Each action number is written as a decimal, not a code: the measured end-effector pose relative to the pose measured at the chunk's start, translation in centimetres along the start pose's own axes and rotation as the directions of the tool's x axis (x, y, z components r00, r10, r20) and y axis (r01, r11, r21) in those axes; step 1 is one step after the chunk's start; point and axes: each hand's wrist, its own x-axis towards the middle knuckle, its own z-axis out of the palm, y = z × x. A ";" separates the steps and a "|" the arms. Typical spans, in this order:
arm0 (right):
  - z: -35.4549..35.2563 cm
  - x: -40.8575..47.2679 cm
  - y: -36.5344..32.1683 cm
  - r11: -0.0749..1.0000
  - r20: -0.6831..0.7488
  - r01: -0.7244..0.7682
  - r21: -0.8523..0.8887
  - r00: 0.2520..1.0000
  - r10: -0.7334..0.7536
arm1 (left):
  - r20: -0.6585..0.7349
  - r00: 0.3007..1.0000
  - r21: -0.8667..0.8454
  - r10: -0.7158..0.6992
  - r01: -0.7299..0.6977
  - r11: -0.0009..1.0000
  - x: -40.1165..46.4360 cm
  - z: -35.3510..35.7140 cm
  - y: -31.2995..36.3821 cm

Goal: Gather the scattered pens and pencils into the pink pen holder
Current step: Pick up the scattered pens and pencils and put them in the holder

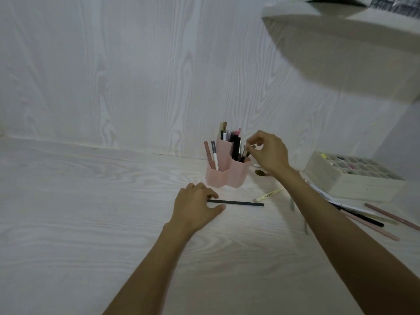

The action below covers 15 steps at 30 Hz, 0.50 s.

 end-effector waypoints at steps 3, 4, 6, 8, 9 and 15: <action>0.5 0.7 0.9 0.996 0.125 -0.038 -0.077 0.991 0.048 | -0.012 0.997 -0.080 -0.074 0.073 0.994 0.0 -0.7 -0.6; 0.4 0.9 1.2 0.994 0.165 -0.032 -0.109 0.985 0.049 | 0.000 0.997 -0.118 -0.081 0.080 0.990 0.0 -0.9 -0.7; 0.1 0.9 1.8 0.987 0.233 0.003 -0.162 0.972 0.036 | 0.035 0.997 -0.174 -0.074 0.079 0.982 0.0 -1.1 -0.9; -0.4 0.0 2.5 0.992 0.179 0.007 -0.127 0.984 0.016 | 0.071 0.996 -0.177 -0.046 0.058 0.982 0.0 -1.0 -1.0; -0.5 -0.9 2.7 0.997 0.099 -0.019 -0.071 0.995 0.026 | 0.085 0.996 -0.173 -0.031 0.046 0.984 0.1 -1.0 -1.1; 1.2 -9.9 6.4 0.978 0.081 -0.192 0.085 0.979 0.186 | 0.059 0.988 -0.349 -0.143 0.155 0.924 0.2 -0.7 -1.1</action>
